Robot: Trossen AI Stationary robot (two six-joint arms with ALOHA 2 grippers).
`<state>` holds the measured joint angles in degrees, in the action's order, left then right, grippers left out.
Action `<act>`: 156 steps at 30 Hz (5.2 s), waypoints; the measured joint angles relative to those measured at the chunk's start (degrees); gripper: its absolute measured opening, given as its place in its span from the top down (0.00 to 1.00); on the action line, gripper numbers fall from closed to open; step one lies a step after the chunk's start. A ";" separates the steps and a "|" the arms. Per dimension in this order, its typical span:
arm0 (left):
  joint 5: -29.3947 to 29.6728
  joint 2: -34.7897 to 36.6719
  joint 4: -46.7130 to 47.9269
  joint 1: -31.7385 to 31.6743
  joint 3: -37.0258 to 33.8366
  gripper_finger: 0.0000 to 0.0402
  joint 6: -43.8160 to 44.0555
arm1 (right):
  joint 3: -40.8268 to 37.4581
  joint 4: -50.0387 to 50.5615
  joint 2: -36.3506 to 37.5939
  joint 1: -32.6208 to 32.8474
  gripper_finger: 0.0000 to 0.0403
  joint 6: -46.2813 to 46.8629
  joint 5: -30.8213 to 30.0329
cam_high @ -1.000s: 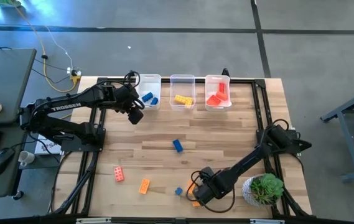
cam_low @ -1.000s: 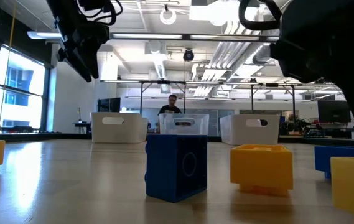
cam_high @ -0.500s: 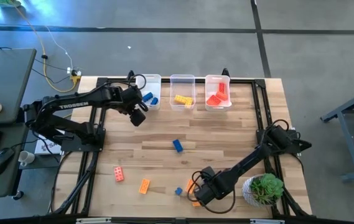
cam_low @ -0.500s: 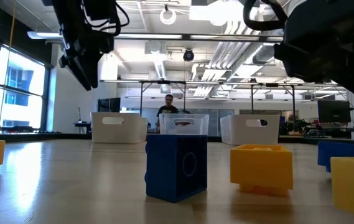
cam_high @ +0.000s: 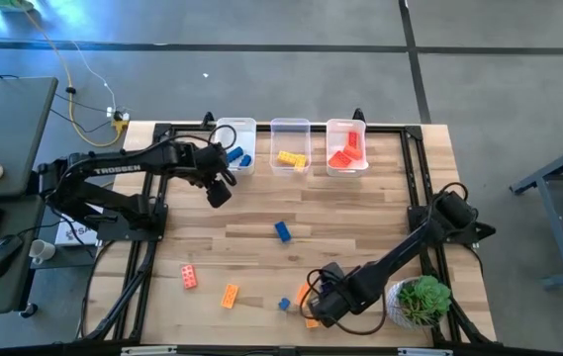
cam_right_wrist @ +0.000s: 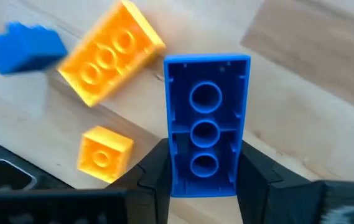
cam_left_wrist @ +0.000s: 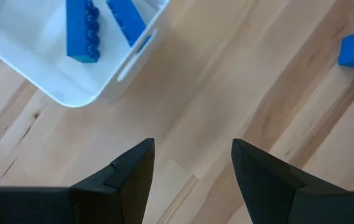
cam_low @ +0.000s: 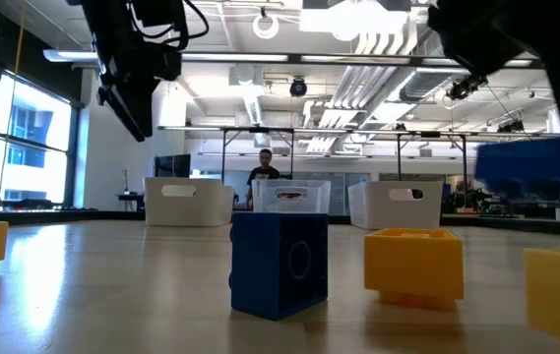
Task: Sort & place blocks by color
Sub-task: Put the blue game piece into the left white bin
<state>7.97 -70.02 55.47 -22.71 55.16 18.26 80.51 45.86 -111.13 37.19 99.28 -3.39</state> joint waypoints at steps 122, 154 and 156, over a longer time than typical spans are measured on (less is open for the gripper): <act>-37.43 2.73 -58.97 -2.46 -0.04 0.50 -3.77 | 0.20 -34.81 22.34 -40.91 0.74 -78.29 5.09; -36.11 2.73 -58.36 -2.48 -0.04 0.73 -7.85 | 0.11 -37.50 20.63 -40.37 0.66 -74.93 3.54; -36.03 2.73 -57.06 -2.62 0.02 0.73 -8.37 | 0.11 -37.06 20.53 -40.35 0.66 -74.92 3.05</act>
<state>-28.05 -67.29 -1.59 -25.33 55.17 9.89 80.62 8.80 -90.61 -3.16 24.36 -0.34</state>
